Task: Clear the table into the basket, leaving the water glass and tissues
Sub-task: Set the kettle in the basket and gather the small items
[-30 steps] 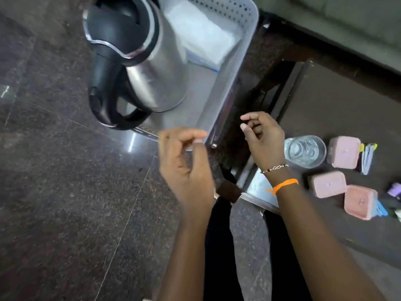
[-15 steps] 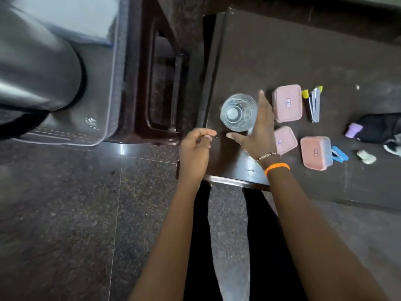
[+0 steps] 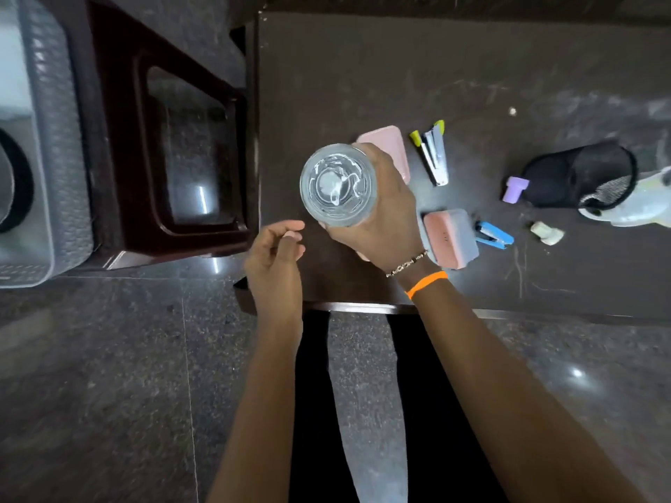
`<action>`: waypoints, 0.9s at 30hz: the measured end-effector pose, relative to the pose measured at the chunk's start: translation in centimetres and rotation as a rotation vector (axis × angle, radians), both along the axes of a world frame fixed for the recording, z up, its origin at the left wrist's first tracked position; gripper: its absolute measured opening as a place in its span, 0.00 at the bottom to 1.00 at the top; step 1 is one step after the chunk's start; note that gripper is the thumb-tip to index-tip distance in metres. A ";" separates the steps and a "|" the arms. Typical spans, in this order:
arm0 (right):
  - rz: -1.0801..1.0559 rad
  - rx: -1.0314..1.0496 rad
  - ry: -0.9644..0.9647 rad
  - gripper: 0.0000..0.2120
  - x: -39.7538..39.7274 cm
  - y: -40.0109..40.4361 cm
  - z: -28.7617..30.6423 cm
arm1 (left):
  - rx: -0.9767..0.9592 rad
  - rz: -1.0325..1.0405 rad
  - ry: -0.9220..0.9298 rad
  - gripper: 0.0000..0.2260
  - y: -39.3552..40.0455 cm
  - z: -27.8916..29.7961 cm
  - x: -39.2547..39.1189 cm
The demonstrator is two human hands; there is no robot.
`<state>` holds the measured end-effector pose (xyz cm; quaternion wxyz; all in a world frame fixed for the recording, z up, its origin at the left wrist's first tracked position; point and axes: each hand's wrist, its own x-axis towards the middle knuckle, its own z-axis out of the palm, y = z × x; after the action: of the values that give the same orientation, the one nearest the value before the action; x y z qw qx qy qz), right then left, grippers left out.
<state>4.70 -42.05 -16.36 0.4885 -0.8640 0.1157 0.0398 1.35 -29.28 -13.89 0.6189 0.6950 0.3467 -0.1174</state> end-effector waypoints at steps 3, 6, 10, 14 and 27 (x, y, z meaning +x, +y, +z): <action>-0.106 0.012 -0.067 0.31 -0.4 -3.2 1.8 | -0.037 -0.035 -0.051 0.14 -3.7 0.8 0.1; -0.205 -0.035 -0.085 0.31 -0.7 -6.8 2.0 | -0.070 -0.079 -0.067 0.14 -7.7 0.8 0.7; -0.310 -0.029 -0.051 0.34 -0.6 -11.7 1.2 | -0.083 -0.131 -0.068 0.14 -12.2 -0.1 1.6; -0.380 -0.049 -0.017 0.36 0.6 -15.1 -0.1 | -0.056 -0.188 -0.068 0.15 -15.5 -1.3 3.0; -0.456 -0.070 0.037 0.40 4.4 -18.1 -4.3 | 0.063 -0.184 -0.044 0.11 -20.0 -3.6 5.7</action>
<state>9.13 -60.11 -20.64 0.4522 -0.8311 0.3182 -0.0597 7.04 -49.31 -17.52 0.5908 0.7454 0.2712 -0.1478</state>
